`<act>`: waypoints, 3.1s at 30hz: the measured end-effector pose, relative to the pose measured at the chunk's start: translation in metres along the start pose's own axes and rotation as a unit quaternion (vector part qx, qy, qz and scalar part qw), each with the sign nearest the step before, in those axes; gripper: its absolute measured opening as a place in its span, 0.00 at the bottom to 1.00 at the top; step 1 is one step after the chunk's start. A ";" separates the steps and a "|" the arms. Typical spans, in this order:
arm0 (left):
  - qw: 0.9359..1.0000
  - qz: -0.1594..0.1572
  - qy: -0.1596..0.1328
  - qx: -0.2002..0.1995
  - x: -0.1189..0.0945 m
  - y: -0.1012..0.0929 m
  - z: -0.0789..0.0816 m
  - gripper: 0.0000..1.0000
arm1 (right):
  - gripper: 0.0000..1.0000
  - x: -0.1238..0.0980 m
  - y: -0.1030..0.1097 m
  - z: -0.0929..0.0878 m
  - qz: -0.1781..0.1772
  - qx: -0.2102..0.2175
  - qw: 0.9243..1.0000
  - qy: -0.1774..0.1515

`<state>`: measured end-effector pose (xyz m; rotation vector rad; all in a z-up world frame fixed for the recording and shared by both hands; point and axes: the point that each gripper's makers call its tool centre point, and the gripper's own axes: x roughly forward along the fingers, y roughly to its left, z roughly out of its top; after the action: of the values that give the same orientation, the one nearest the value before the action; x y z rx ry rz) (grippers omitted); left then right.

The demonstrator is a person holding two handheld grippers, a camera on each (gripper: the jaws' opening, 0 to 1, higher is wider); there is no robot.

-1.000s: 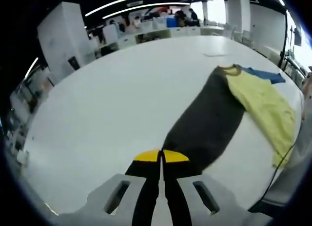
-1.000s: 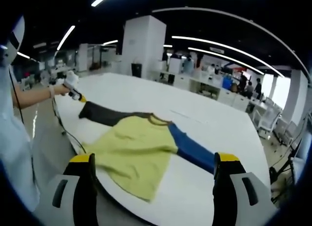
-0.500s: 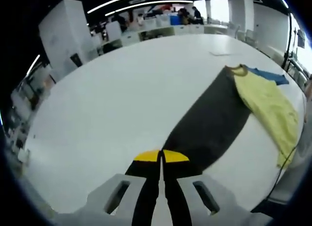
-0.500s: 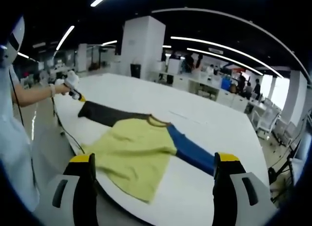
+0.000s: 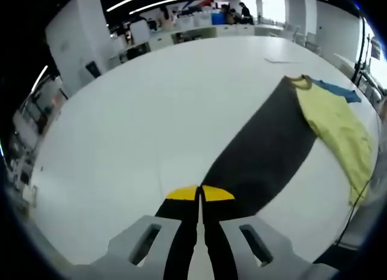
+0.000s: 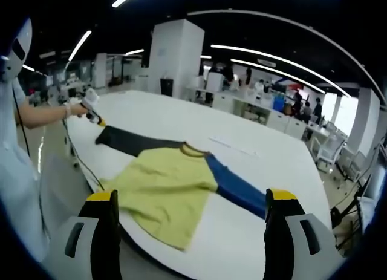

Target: Fold the garment on the visible template until the final outline fits inside the template.

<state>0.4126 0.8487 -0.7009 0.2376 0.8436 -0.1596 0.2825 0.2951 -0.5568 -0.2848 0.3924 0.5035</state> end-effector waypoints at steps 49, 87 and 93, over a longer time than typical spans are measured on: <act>0.998 0.015 -0.007 0.063 0.035 0.015 0.003 0.11 | 1.00 -0.010 -0.004 -0.008 -0.052 0.024 0.998 0.002; 0.999 -0.053 0.004 0.011 0.036 -0.044 -0.027 0.00 | 1.00 -0.008 -0.004 -0.008 -0.052 0.030 0.998 0.006; 0.999 -0.038 -0.005 -0.002 0.036 -0.023 -0.029 0.00 | 1.00 -0.007 -0.003 -0.008 -0.050 0.028 0.998 0.007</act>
<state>0.4097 0.8329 -0.7497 0.2006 0.8439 -0.2301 0.2764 0.2873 -0.5606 -0.2528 0.4038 0.3916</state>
